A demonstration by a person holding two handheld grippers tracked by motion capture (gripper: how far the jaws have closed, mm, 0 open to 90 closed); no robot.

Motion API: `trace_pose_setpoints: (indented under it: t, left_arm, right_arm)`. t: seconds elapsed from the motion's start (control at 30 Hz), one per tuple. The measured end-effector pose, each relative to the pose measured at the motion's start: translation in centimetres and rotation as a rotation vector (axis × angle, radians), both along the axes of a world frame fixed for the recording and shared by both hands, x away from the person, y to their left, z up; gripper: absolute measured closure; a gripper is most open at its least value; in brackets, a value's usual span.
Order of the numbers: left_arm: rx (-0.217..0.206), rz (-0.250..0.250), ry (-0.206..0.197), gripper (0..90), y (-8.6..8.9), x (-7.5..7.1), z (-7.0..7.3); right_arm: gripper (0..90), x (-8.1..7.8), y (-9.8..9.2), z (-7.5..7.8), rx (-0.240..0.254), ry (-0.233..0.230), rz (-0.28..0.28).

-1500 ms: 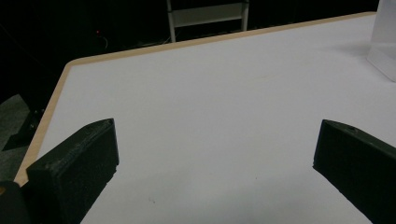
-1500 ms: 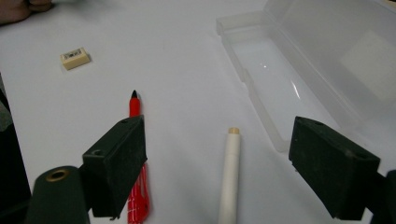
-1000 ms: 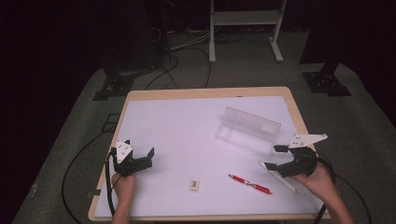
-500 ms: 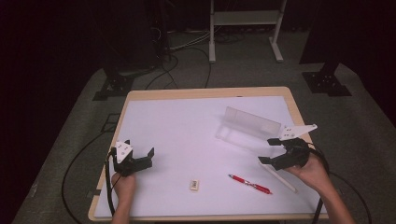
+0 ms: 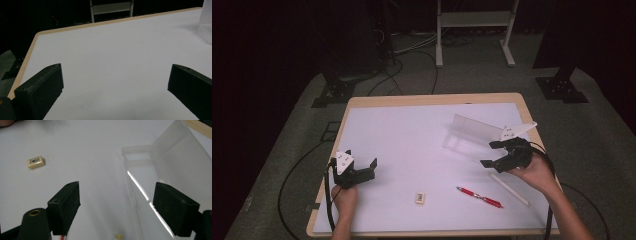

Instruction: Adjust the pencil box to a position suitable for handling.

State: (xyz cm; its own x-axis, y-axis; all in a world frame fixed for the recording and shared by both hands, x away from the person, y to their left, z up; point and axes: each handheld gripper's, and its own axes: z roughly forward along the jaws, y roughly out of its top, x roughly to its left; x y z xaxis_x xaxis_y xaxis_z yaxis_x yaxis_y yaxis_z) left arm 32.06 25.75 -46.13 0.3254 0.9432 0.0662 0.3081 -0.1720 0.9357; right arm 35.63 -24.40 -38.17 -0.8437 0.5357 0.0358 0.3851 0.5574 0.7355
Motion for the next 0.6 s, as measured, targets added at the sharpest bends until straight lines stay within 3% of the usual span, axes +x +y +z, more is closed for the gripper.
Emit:
trace_pose_setpoints:
  t: [0.27,0.6]
  left_arm:
    - [-0.002,0.0,0.001,0.0,0.0,0.0,0.0]
    - [-0.005,0.001,-0.002,0.0,0.0,0.0,0.0]
  right_arm:
    - [25.9,2.0,1.3,-1.3,-0.047,0.041,0.009]
    - [39.6,4.5,2.1,-3.2,-0.09,0.088,0.009]
